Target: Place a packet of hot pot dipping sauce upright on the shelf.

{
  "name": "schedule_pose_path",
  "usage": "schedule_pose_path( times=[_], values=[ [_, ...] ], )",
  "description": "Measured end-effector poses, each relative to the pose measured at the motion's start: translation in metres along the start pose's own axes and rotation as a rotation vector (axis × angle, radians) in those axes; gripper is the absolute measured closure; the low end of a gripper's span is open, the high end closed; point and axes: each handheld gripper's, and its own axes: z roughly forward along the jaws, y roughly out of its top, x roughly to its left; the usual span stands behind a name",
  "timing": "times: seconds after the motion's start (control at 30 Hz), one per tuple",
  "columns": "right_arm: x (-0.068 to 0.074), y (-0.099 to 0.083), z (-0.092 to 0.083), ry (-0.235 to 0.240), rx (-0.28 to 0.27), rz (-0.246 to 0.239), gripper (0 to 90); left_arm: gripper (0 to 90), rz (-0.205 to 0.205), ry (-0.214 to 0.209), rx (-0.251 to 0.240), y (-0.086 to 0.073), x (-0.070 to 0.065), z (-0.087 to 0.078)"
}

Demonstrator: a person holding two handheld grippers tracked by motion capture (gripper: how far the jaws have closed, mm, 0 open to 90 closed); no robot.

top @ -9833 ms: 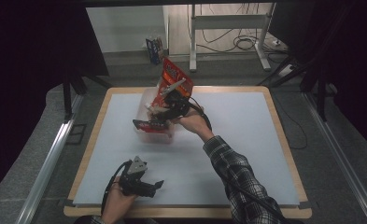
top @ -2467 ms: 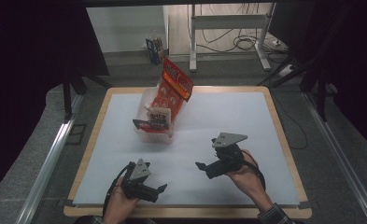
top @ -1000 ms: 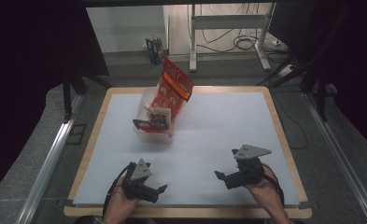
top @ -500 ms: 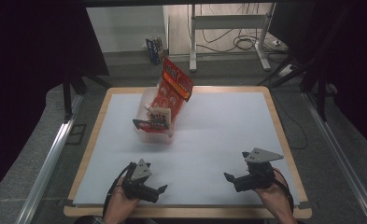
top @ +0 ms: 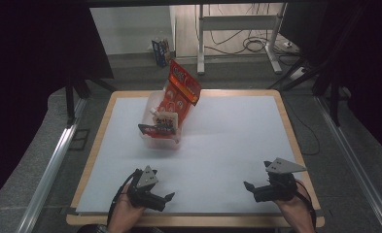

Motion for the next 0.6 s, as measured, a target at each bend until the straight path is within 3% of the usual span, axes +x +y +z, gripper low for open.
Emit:
schedule_pose_path(
  times=[0.3, 0.6],
  values=[
    [-0.007, -0.014, -0.008, -0.047, 0.023, 0.014, 0.0, 1.4, 0.005, -0.002, 0.006, 0.0, 0.0, 0.001],
    [-0.011, -0.025, -0.012, -0.057, 0.04, 0.05, 0.0, 1.4, 0.007, -0.004, 0.005, 0.0, -0.001, 0.001]
  ],
)
